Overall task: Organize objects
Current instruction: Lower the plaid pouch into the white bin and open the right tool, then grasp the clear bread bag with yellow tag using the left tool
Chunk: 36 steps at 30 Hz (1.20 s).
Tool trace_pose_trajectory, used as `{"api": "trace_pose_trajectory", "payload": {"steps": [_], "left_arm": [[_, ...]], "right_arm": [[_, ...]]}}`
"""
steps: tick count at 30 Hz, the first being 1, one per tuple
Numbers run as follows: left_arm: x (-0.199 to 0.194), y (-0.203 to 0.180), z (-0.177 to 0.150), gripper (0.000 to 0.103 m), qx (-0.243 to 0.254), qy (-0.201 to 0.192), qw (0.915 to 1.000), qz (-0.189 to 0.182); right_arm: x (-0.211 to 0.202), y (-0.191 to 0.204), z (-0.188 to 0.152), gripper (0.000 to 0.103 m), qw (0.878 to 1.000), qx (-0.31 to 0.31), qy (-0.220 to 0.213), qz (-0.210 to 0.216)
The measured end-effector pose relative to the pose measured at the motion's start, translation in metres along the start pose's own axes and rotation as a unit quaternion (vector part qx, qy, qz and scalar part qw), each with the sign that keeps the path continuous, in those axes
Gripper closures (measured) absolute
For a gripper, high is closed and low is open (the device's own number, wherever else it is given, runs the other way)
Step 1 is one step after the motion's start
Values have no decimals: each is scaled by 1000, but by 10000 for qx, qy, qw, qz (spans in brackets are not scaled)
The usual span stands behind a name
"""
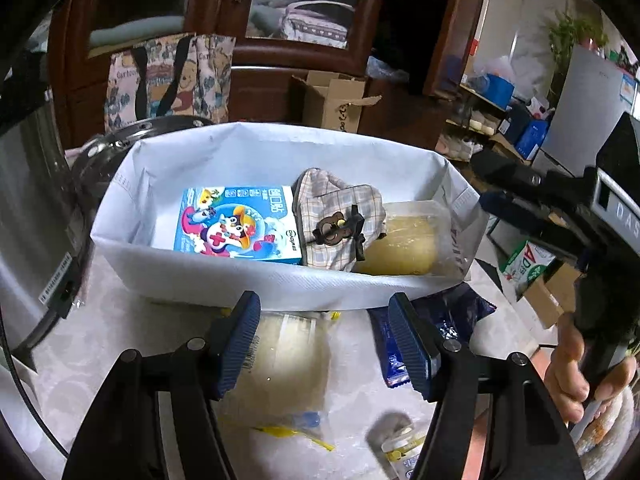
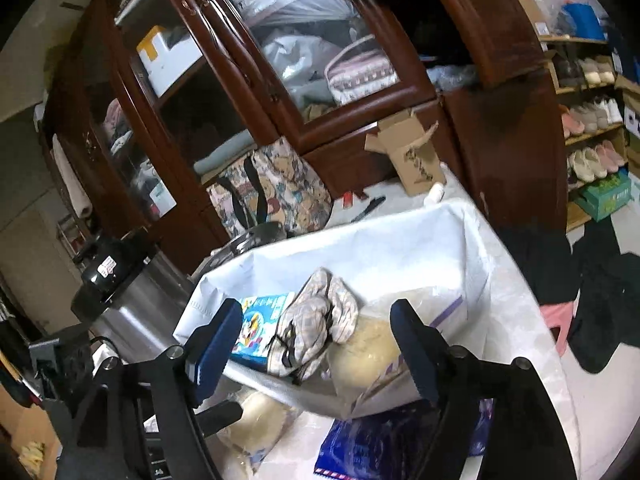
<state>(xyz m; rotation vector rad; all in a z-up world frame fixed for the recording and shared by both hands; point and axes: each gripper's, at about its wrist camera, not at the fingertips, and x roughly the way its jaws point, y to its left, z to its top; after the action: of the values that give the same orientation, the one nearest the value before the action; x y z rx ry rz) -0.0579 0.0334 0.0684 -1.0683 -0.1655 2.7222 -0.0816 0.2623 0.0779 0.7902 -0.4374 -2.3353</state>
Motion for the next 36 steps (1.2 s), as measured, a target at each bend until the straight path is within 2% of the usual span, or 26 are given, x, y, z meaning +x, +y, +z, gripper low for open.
{"api": "trace_pose_trajectory", "payload": {"steps": [3, 5, 9, 12, 14, 17, 20, 24, 27, 33, 36], "left_arm": [[1, 0, -1, 37, 4, 63, 9999, 84], [4, 1, -2, 37, 16, 203, 9996, 194], [12, 12, -3, 37, -78, 467, 9986, 227], [22, 23, -4, 37, -281, 660, 9974, 115], [28, 27, -6, 37, -350, 775, 9963, 102], [28, 23, -7, 36, -234, 784, 9966, 138], [29, 17, -9, 36, -40, 833, 9962, 242], [33, 10, -11, 35, 234, 941, 9940, 499], [34, 11, -11, 33, 251, 1011, 9927, 600], [43, 20, -13, 28, -15, 1196, 9919, 420], [48, 18, -16, 27, 30, 1306, 9904, 458]], "right_arm": [[9, 4, -4, 27, 9993, -20, 374, -35], [10, 4, -7, 27, 9983, 14, 573, 92], [-4, -11, -15, 27, 9973, 339, 594, 257], [-9, -30, -24, 27, 9956, 640, 678, 114], [-8, -39, -26, 27, 9932, 845, 778, 171], [-4, -55, -27, 27, 9864, 1269, 966, 386], [-3, -61, -28, 27, 9833, 1438, 1052, 380], [-6, -56, -31, 27, 9859, 1244, 1106, 192], [-6, -46, -36, 27, 9884, 959, 1170, 154], [2, -22, -45, 27, 9906, 348, 1321, -99], [5, -16, -48, 27, 9900, 205, 1392, -120]]}}
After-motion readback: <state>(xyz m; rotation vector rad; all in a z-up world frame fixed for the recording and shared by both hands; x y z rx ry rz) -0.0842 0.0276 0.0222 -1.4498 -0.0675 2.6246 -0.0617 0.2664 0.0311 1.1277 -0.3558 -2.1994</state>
